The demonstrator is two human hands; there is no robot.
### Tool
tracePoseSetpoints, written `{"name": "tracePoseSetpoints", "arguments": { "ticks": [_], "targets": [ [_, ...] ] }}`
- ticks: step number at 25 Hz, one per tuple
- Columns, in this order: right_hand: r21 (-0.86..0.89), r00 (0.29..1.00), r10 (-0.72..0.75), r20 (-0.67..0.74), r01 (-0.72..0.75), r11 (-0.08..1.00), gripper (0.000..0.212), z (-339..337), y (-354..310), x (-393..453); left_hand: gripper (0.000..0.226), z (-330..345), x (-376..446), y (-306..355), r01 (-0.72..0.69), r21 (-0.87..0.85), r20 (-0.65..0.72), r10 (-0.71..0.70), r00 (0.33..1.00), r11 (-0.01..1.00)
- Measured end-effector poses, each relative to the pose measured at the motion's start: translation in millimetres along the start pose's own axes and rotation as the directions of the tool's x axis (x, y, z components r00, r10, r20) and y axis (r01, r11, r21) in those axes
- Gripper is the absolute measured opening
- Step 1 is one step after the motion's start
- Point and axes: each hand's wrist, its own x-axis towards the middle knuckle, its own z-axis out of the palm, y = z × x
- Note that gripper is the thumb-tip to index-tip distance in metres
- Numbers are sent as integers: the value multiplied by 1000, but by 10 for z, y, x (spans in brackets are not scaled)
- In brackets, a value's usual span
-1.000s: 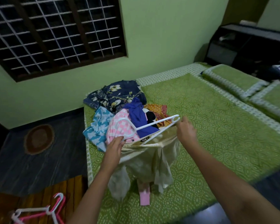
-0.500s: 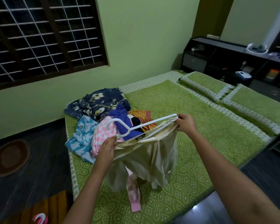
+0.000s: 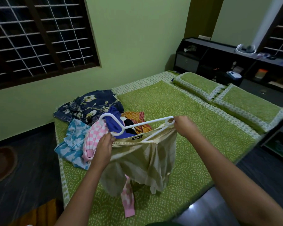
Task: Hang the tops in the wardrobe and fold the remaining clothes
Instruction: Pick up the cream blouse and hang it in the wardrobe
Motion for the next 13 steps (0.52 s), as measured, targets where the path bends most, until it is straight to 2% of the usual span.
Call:
{"name": "tracePoseSetpoints", "arguments": {
  "ticks": [2,4,7,10,13],
  "targets": [
    [-40,1000,-5,8,6,999,28,-9,14,12,18,28,42,-12,-2,10,-9,2,1000,1000],
    [-8,1000,23,11,-23,1000,28,12,71,9,13,51,72,-25,-12,29,-5,12,1000,999],
    [213,991,133,20,-134,968,30,69,183,27,20,69,128,-41,-8,79,42,5,999,997],
    [382,977,207,44,-208,901,32,37,238,51,34,108,117,-37,-93,131,127,76,989,987],
    [217,982,187,-23,-178,960,34,-24,225,2,39,168,118,24,-145,225,119,120,986,964]
  ]
}}
